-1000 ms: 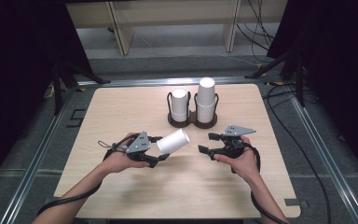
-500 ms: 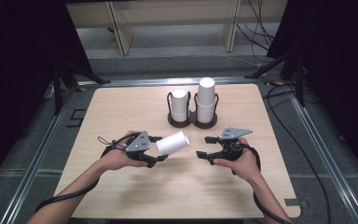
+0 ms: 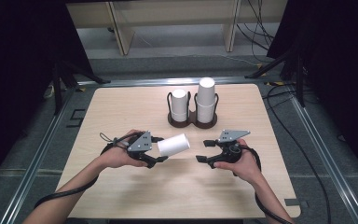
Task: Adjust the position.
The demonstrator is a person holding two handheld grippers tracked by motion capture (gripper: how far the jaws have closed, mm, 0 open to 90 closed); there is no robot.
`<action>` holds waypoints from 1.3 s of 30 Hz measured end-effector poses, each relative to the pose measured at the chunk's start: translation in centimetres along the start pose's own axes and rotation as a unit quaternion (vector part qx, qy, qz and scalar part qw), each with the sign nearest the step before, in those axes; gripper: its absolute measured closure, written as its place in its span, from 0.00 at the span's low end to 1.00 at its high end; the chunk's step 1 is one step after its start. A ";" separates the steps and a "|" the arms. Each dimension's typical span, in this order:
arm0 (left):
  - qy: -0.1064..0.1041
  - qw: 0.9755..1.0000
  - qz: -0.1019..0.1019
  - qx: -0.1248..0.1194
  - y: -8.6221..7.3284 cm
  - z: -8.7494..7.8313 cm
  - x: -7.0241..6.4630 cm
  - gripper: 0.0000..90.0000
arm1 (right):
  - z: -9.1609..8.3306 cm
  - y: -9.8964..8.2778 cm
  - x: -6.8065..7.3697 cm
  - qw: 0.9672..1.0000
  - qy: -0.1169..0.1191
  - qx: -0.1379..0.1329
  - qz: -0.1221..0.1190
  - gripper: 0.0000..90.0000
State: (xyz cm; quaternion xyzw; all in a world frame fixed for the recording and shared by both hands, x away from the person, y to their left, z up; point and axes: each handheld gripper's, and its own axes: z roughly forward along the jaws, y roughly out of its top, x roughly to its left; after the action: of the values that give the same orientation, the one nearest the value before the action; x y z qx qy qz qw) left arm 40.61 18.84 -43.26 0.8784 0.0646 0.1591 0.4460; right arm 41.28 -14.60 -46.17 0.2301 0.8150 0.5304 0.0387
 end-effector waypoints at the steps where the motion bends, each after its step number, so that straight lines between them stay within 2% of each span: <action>1: -0.002 1.000 0.000 0.002 0.0 0.0 0.0 0.36 | 0.0 0.0 -0.1 1.000 0.007 0.001 -0.004 0.27; 4: -0.006 1.000 0.001 0.007 0.1 -0.1 0.1 0.36 | 0.0 0.1 0.2 1.000 0.013 0.004 0.009 0.27; 5: -0.010 1.000 0.002 0.009 0.3 -0.1 0.2 0.36 | 0.0 0.1 0.1 1.000 0.011 0.001 -0.008 0.27; 7: -0.019 1.000 0.003 0.015 0.5 -0.2 0.3 0.36 | 0.0 0.1 0.5 1.000 0.020 0.008 0.010 0.27; 8: -0.020 1.000 0.004 0.017 0.5 -0.2 0.3 0.36 | 0.0 0.2 0.3 1.000 0.019 0.005 -0.009 0.27; 10: -0.020 0.999 0.009 0.026 0.6 -0.1 0.4 0.36 | 0.0 0.1 0.4 1.000 0.020 0.010 -0.005 0.27; 12: -0.024 0.999 0.007 0.030 0.8 -0.1 0.5 0.36 | 0.0 0.1 0.4 1.000 0.018 0.005 -0.014 0.27; 13: -0.024 0.999 0.007 0.030 0.8 -0.1 0.5 0.36 | -0.1 0.1 0.6 1.000 0.020 0.009 -0.005 0.27; 14: -0.029 0.999 0.009 0.034 0.9 -0.1 0.5 0.36 | -0.1 0.2 0.4 1.000 0.019 0.006 -0.015 0.27; 20: -0.034 0.999 0.019 0.036 1.5 0.0 0.6 0.36 | -0.2 0.2 0.5 1.000 0.018 0.010 -0.022 0.27; 22: -0.035 0.998 0.021 0.039 1.5 0.0 0.5 0.36 | -0.2 0.2 0.5 1.000 0.022 0.013 -0.015 0.27; 23: -0.042 0.998 0.024 0.046 1.7 0.1 0.5 0.36 | -0.2 0.3 0.4 0.999 0.017 0.010 -0.030 0.27; 25: -0.042 0.998 0.025 0.041 1.6 0.3 0.4 0.37 | -0.3 0.4 0.4 0.999 0.014 0.012 -0.031 0.26; 27: -0.047 0.997 0.030 0.049 1.7 0.2 0.4 0.37 | -0.3 0.4 0.4 0.999 0.012 0.010 -0.032 0.26; 28: -0.049 0.997 0.033 0.050 1.8 0.3 0.3 0.37 | -0.4 0.3 0.6 1.000 0.019 0.010 -0.022 0.26; 30: -0.050 0.997 0.035 0.052 1.9 0.3 0.3 0.37 | -0.4 0.3 0.5 0.999 0.018 0.016 -0.035 0.26; 33: -0.058 0.996 0.042 0.057 2.0 0.4 0.3 0.37 | -0.3 0.3 0.5 0.999 0.020 0.018 -0.036 0.26; 39: -0.057 0.995 0.045 0.063 2.1 0.2 0.4 0.37 | -0.4 0.3 0.6 0.999 0.024 0.017 -0.036 0.26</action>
State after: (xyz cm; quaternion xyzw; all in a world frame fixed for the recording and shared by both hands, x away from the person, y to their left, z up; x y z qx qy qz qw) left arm 41.01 17.54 -41.61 0.9144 0.0096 0.1244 0.3852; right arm 40.71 -14.60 -45.63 0.1887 0.8322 0.5202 0.0341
